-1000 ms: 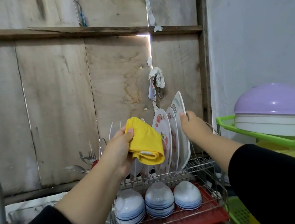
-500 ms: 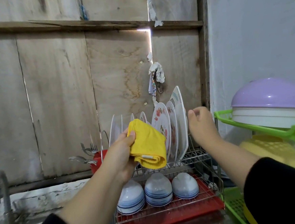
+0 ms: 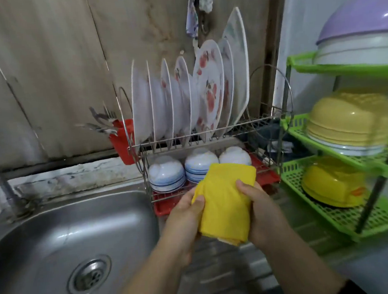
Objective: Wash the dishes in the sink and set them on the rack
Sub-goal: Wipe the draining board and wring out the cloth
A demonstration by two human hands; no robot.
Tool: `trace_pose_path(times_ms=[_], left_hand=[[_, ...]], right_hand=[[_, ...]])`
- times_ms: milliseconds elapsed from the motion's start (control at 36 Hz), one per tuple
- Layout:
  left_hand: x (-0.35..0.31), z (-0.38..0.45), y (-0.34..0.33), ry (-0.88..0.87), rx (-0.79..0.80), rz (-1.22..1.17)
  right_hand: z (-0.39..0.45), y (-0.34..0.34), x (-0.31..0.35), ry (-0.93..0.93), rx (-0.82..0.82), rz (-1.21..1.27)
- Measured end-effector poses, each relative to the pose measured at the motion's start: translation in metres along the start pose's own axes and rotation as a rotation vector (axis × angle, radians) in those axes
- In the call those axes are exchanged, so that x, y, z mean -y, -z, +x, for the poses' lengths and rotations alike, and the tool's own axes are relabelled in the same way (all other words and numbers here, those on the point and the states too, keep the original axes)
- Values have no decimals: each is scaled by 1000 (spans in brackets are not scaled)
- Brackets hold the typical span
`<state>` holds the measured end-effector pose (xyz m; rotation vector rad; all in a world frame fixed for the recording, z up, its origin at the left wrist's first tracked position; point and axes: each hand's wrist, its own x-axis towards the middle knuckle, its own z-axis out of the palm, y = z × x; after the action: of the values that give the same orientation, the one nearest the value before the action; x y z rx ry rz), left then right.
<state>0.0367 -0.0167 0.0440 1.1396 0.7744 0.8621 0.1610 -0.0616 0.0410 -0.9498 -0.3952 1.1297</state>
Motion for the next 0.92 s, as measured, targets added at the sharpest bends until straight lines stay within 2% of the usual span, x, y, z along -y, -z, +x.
trace_pose_path(times_ms=[83,139,194,278,361,417,500,583,667,806,917], left_hand=[[21,0,10,78,10,151],[33,1,19,46,4,361],[49,4,32,-13,-65,611],[71,5,54,-62,-175,934],[91,5,71,-26,-139,1350],[99,2,75,52,-99,1496],[102,0,74,92,-73,1574],[102,2,75,94,-68,1584],[102,2,75,97,-54,1578],[103,2,75,98,-52,1569],[103,3,75,108,-51,1555]], right_hand=[[0,13,-10,-32,-83,-138],[0,21,-9,-55,-134,-232],[4,30,-6,-14,-183,-436],[5,35,2,143,-213,-819],[12,31,1,250,-117,-1192],[20,24,-11,153,40,-1387],[28,22,-35,-5,204,-1837],[26,31,-52,73,256,-2031],[27,45,-73,89,377,-2075],[30,34,-96,115,323,-2093],[30,12,-114,185,397,-2055]])
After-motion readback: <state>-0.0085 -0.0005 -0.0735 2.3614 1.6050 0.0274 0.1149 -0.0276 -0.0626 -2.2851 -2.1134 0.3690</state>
